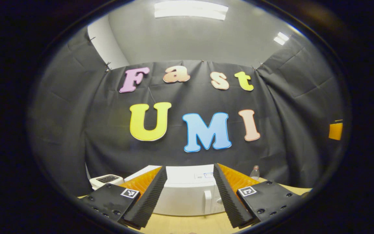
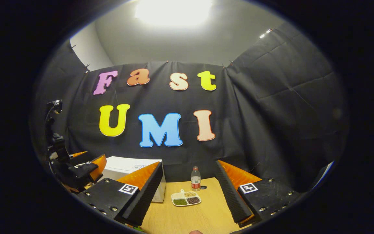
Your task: Open the microwave oven with the left hand, put the food in, and close the microwave oven.
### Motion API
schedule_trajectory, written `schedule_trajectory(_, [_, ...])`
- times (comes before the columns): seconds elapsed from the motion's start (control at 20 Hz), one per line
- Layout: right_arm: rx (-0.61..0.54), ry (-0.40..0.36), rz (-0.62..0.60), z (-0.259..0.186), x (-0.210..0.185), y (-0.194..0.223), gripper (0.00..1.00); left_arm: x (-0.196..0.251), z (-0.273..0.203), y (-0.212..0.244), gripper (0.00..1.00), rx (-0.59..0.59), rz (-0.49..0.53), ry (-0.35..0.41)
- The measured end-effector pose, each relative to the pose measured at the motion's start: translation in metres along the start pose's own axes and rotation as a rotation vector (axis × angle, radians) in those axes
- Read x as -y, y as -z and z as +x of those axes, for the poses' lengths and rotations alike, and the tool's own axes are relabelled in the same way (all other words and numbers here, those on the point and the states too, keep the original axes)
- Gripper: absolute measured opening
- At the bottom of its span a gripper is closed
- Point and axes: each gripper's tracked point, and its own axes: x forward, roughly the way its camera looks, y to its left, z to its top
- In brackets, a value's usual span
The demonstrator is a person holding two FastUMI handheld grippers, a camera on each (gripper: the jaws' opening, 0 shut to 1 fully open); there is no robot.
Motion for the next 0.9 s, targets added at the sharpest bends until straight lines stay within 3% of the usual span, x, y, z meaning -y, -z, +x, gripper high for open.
schedule_trajectory(0.05, [-0.001,0.011,-0.008,0.002,0.000,-0.001,0.98,0.003,0.009,0.010,0.92,-0.013,-0.003,0.010])
schedule_trajectory(0.4, [-0.025,0.107,-0.057,0.000,0.014,0.002,0.97,0.026,0.058,0.081,0.92,-0.107,-0.003,0.070])
schedule_trajectory(0.55, [-0.043,0.140,-0.064,-0.002,0.019,0.005,0.97,0.039,0.075,0.113,0.99,-0.157,0.014,0.098])
schedule_trajectory(0.85, [-0.058,0.192,-0.091,-0.005,0.027,0.009,0.97,0.062,0.101,0.166,0.99,-0.233,0.033,0.139])
schedule_trajectory(0.9, [-0.062,0.201,-0.094,-0.006,0.031,0.011,0.98,0.065,0.103,0.174,0.95,-0.248,0.027,0.145])
